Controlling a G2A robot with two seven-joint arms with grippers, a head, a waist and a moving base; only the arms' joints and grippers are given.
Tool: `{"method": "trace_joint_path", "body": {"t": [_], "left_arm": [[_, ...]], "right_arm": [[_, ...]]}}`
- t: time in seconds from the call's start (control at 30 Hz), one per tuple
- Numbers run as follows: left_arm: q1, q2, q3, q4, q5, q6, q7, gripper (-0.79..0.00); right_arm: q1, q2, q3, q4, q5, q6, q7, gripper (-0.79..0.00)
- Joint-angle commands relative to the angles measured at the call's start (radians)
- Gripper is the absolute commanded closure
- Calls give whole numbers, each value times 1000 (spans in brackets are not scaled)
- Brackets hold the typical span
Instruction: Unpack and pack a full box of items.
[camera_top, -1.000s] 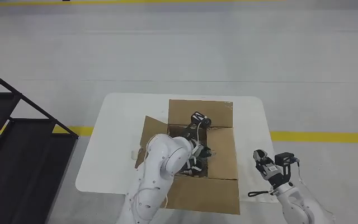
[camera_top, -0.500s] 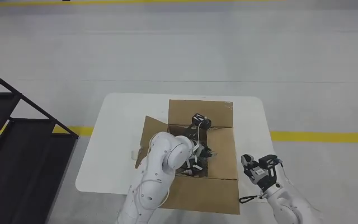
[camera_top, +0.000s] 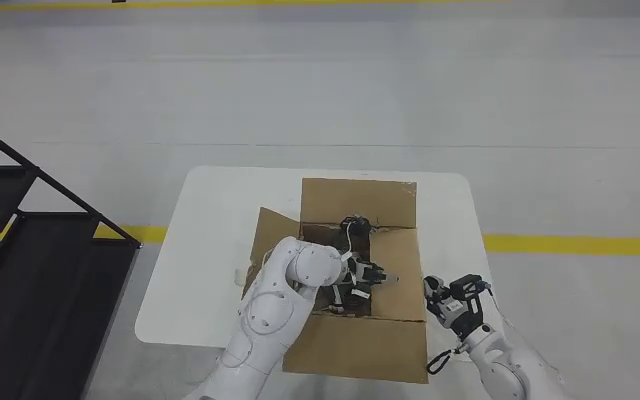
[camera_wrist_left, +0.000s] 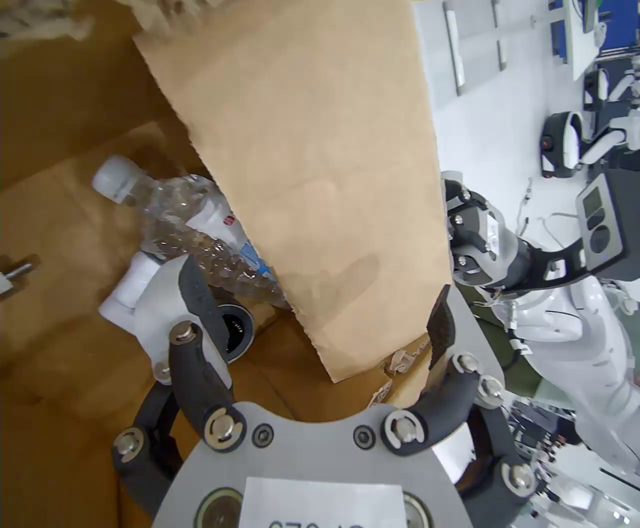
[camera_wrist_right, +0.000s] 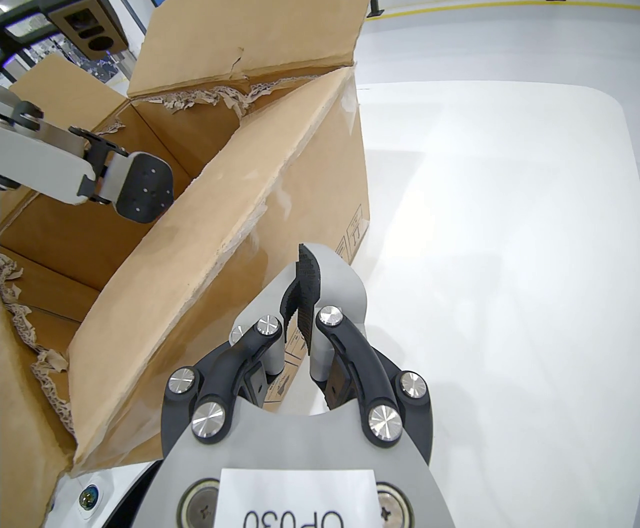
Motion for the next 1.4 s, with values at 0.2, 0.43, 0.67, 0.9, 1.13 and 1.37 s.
{"method": "trace_joint_path", "body": {"t": [0.2,0.43,0.67,0.9,1.13,1.37], "left_arm": [[-65,-7,15,157,-181,-50,-33,-785],[-85,-5,2,156,-349,-87,-73,-785],[-75,5,7,48,-413,-82,-88,-785],[-66,12,65,-87,-388,-59,-89,-785],[-125,-13,237,-99,-305,-35,-21,-785],[-228,-66,408,83,-273,-29,77,-785]], "right_arm": [[4,-3,-17,4,-3,0,-3,0],[10,-5,-28,0,0,-3,0,0],[8,-5,-27,-11,7,-17,0,0],[-23,-1,22,-51,32,-5,-37,0],[-113,7,151,-102,132,20,-80,0],[-190,11,272,-105,259,29,-80,0]]}}
